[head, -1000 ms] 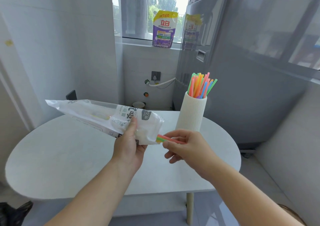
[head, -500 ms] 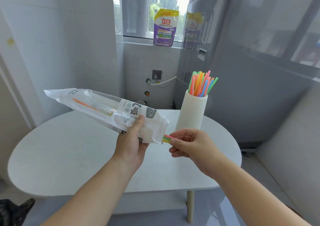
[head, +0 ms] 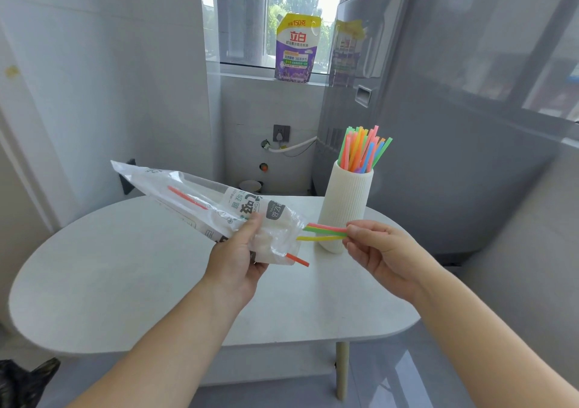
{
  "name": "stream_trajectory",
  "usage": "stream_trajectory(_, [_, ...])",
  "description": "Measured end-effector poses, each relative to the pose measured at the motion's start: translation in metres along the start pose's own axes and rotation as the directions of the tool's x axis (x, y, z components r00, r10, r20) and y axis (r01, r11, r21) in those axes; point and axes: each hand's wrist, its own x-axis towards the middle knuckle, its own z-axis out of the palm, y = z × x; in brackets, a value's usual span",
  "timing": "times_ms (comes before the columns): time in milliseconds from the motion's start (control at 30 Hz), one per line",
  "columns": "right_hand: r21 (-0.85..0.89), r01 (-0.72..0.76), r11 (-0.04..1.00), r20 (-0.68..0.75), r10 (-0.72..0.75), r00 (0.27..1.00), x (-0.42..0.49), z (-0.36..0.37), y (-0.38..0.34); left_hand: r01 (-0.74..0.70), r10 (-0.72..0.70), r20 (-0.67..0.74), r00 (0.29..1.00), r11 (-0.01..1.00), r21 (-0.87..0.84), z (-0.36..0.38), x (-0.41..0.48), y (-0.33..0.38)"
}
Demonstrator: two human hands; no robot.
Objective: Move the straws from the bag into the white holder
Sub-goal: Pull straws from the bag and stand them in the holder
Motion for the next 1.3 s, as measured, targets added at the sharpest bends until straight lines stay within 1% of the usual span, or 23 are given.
stream_trajectory(100, [0.200,0.018,0.980,-0.058,-0.007,0.998,0.001,0.009,0.006,0.043,-0.043,0.010,0.999,0.998,-0.051,0.003,-0.002,-0.001])
stream_trajectory(167, [0.325,0.033,0.945,-0.063,-0.013,0.998,0.002,0.017,0.015,0.067,-0.068,-0.004,0.998,0.993,-0.099,0.003,-0.003,-0.001])
stream_trajectory(233, [0.371,0.057,0.927,-0.030,-0.049,0.998,0.002,0.025,0.024,0.082,-0.086,-0.023,0.996,0.987,-0.136,0.004,-0.005,-0.002])
stream_trajectory(333, [0.283,0.109,0.953,0.000,-0.114,0.994,0.002,0.036,0.032,0.103,-0.108,-0.024,0.994,0.981,-0.166,0.008,-0.009,-0.004])
stream_trajectory(533, [0.040,0.201,0.979,-0.027,-0.200,0.979,0.002,0.050,0.037,0.132,-0.148,-0.062,0.987,0.969,-0.209,0.013,-0.013,-0.006])
stream_trajectory(733, [-0.053,0.313,0.948,-0.114,-0.317,0.942,-0.002,0.056,0.033,0.153,-0.168,-0.046,0.985,0.961,-0.232,0.013,-0.013,-0.007])
stream_trajectory(800, [-0.072,0.360,0.930,-0.165,-0.367,0.916,-0.003,0.054,0.026,0.160,-0.177,-0.046,0.983,0.956,-0.246,0.011,-0.013,-0.006])
stream_trajectory(867, [-0.115,0.430,0.896,-0.200,-0.444,0.873,-0.005,0.051,0.015,0.163,-0.183,-0.058,0.981,0.953,-0.256,0.008,-0.011,-0.004])
stream_trajectory(1000, [-0.193,0.566,0.802,-0.173,-0.595,0.785,-0.012,0.044,-0.016,0.150,-0.173,-0.071,0.982,0.956,-0.254,0.004,-0.007,0.001])
stream_trajectory(1067, [-0.222,0.587,0.779,-0.164,-0.623,0.765,-0.016,0.038,-0.032,0.143,-0.167,-0.073,0.983,0.956,-0.255,0.003,-0.005,0.003])
stream_trajectory(1167, [-0.263,0.570,0.779,-0.187,-0.620,0.762,-0.021,0.031,-0.049,0.140,-0.166,-0.080,0.983,0.955,-0.262,0.001,-0.002,0.003])
stream_trajectory(1300, [-0.302,0.547,0.780,-0.206,-0.614,0.762,-0.022,0.026,-0.054,0.145,-0.173,-0.085,0.981,0.953,-0.265,0.002,0.000,0.000])
